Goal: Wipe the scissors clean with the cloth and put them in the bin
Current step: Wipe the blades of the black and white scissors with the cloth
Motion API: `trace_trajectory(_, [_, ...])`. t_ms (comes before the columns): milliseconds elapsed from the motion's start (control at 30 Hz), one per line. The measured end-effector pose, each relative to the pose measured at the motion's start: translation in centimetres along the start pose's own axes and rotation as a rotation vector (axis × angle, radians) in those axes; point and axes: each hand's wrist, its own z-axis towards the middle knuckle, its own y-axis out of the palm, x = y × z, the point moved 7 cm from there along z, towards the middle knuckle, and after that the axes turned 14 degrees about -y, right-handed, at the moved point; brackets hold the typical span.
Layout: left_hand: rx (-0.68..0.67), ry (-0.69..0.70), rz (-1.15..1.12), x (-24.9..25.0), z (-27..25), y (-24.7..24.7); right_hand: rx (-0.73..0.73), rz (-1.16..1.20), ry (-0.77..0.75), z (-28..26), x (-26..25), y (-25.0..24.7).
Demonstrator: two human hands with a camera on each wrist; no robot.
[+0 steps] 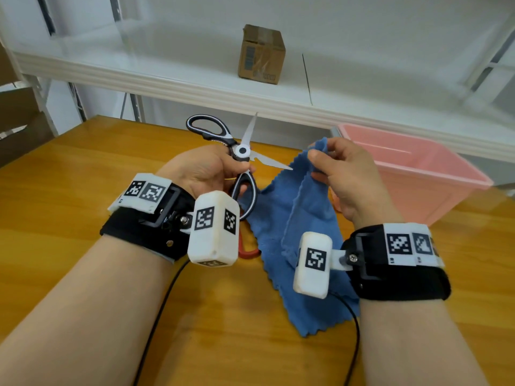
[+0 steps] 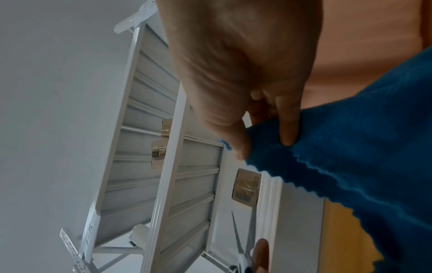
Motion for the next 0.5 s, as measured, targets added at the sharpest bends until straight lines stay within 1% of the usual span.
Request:
trace_trajectory(100, [0.004,0.018,0.056,0.1,-0.2,0.1,-0.030,-0.067,-0.062,0.0,-0.4,0.0])
trace_trajectory(200, [-0.005,0.011,0.109,0.0,-0.3,0.6,-0.076,-0.038,-0.056,-0.2,-0.6,0.7])
trace_trajectory(300, [-0.042,-0.009,0.125,-0.3,-0.3,1.1,-0.084,0.029,-0.018,-0.4,-0.9,1.6])
trace_trajectory(367, [-0.065,-0.020,0.130,-0.4,-0.2,1.3,-0.106,0.005,-0.037,-0.4,-1.2,2.2])
trace_trajectory(500, [-0.074,-0.030,0.142,-0.6,-0.1,1.3,-0.197,-0.013,-0.078,-0.7,-1.8,3.0])
